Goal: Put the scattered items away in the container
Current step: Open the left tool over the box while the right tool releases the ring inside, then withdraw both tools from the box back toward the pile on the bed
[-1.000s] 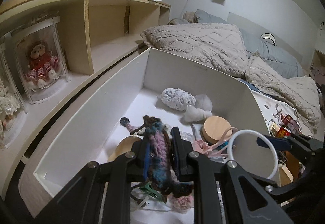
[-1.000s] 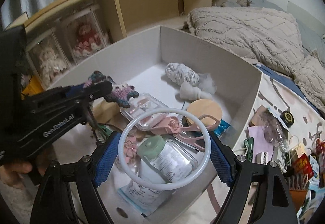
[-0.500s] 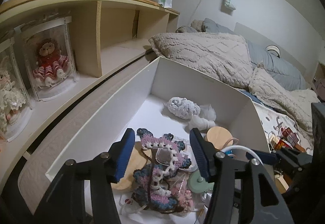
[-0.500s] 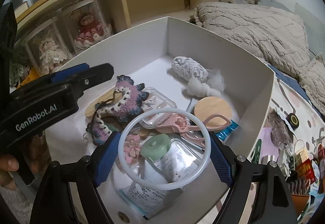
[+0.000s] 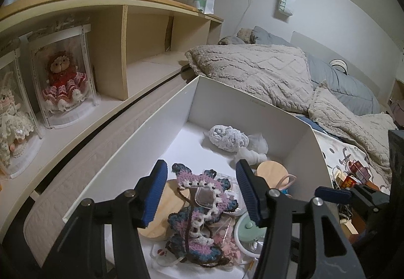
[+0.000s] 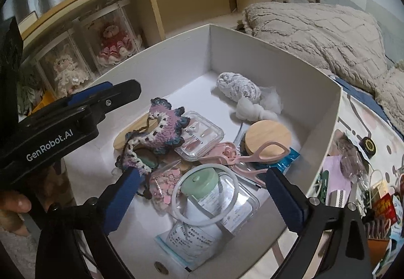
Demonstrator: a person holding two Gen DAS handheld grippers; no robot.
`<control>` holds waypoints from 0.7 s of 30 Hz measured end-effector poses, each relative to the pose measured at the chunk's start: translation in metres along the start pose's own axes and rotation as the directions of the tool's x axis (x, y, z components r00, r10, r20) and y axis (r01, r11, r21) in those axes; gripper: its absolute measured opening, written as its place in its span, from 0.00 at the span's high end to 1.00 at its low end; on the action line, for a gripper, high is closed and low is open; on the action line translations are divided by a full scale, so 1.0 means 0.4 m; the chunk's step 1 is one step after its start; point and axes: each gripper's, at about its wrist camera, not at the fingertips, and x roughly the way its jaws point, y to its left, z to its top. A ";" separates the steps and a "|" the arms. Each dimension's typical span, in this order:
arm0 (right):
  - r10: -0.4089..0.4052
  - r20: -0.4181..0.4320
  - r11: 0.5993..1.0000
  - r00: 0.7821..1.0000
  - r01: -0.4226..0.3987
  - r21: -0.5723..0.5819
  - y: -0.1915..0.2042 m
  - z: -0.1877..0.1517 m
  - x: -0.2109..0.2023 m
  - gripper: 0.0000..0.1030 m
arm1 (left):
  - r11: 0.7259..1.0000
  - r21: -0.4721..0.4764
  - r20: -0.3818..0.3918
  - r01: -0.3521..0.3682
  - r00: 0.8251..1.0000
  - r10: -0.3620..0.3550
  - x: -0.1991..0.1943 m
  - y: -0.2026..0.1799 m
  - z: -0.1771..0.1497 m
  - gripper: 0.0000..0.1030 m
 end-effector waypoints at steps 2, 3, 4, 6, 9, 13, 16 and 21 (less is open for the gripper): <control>-0.005 0.020 1.000 1.000 0.005 0.003 -0.003 -0.001 -0.010 0.00 | 1.000 0.000 0.013 -0.004 1.000 0.004 -0.006 -0.001 0.001 0.32; -0.009 0.031 1.000 0.999 0.009 0.003 -0.005 -0.001 -0.015 0.00 | 1.000 -0.001 0.017 -0.005 1.000 0.005 -0.009 -0.001 0.002 0.30; -0.012 0.048 1.000 0.999 0.012 0.003 -0.007 -0.001 -0.022 0.00 | 1.000 -0.004 0.022 -0.004 1.000 0.004 -0.013 -0.001 0.004 0.28; -0.023 0.081 1.000 0.996 0.023 0.000 -0.011 -0.004 -0.035 0.00 | 1.000 -0.009 0.030 -0.004 1.000 0.004 -0.019 0.002 0.008 0.22; -0.028 0.104 1.000 0.994 0.028 0.004 -0.019 -0.005 -0.045 0.00 | 1.000 -0.020 0.053 -0.009 0.999 0.010 -0.030 0.005 0.012 0.07; -0.053 0.122 0.999 0.991 0.051 0.017 -0.031 -0.008 -0.056 0.00 | 1.000 -0.024 0.069 0.005 0.998 -0.003 -0.043 0.002 0.018 0.00; -0.066 0.149 0.998 0.987 0.063 0.028 -0.040 -0.008 -0.074 0.00 | 1.000 -0.016 0.084 0.007 0.996 -0.006 -0.056 -0.005 0.021 0.00; -0.078 0.206 0.996 0.975 0.067 0.061 -0.062 -0.011 -0.118 0.00 | 1.000 0.001 0.110 0.020 0.994 -0.020 -0.083 -0.026 0.031 0.00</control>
